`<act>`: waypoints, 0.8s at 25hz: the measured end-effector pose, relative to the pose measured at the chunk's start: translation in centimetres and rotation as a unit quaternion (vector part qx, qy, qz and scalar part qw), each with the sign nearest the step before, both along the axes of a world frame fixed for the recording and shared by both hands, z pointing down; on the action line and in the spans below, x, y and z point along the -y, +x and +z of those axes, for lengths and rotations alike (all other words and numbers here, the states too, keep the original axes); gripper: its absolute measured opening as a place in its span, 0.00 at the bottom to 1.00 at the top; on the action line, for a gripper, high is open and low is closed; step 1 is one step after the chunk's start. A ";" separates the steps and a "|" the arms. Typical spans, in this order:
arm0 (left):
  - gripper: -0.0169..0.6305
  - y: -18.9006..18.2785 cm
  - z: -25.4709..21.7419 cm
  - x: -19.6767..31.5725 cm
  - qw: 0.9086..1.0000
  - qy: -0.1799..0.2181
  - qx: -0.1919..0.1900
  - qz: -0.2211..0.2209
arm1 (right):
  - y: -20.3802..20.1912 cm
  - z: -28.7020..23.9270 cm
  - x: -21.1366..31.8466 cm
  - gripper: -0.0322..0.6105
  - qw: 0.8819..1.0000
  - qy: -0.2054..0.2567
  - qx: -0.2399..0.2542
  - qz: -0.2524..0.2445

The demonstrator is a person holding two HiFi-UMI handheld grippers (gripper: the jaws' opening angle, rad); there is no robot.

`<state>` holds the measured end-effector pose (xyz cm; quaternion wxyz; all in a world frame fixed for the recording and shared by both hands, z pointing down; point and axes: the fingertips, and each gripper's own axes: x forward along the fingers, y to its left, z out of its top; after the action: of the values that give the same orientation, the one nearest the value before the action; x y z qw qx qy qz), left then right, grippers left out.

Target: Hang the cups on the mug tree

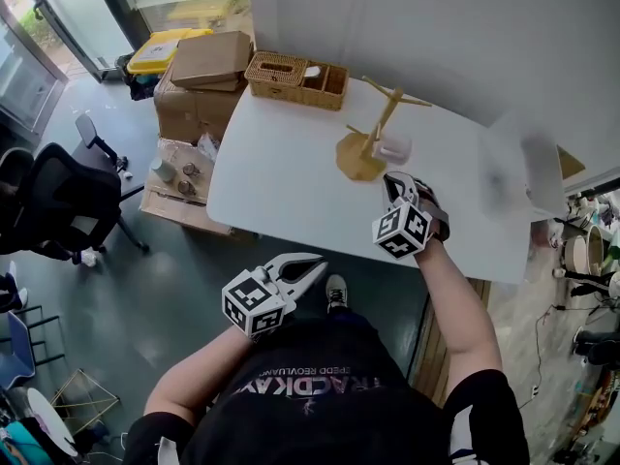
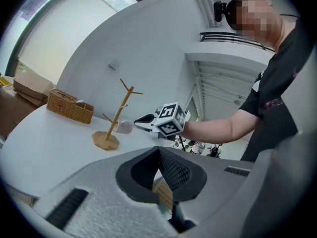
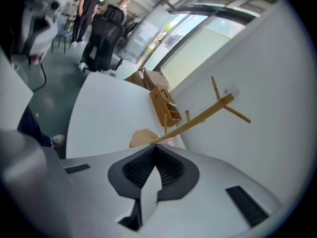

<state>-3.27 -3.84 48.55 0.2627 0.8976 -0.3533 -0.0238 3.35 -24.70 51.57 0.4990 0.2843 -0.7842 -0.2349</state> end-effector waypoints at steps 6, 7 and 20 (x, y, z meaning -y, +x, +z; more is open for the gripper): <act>0.02 0.1 -0.1 -0.7 1.000 0.005 0.004 0.019 | -1.4 -3.0 -5.4 0.07 0.957 -0.150 0.240 0.060; 0.02 0.1 -0.1 -0.9 1.000 0.006 0.006 0.024 | -1.6 -3.6 -6.4 0.07 0.942 -0.171 0.280 0.066; 0.02 0.9 -0.9 -4.3 0.995 0.018 0.019 0.092 | -2.8 -6.6 -19.5 0.07 0.823 -0.276 0.486 0.100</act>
<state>-2.34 0.43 47.64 0.2408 0.9311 -0.2738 0.0112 0.60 -5.22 44.96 0.1319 0.2890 -0.9244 0.2113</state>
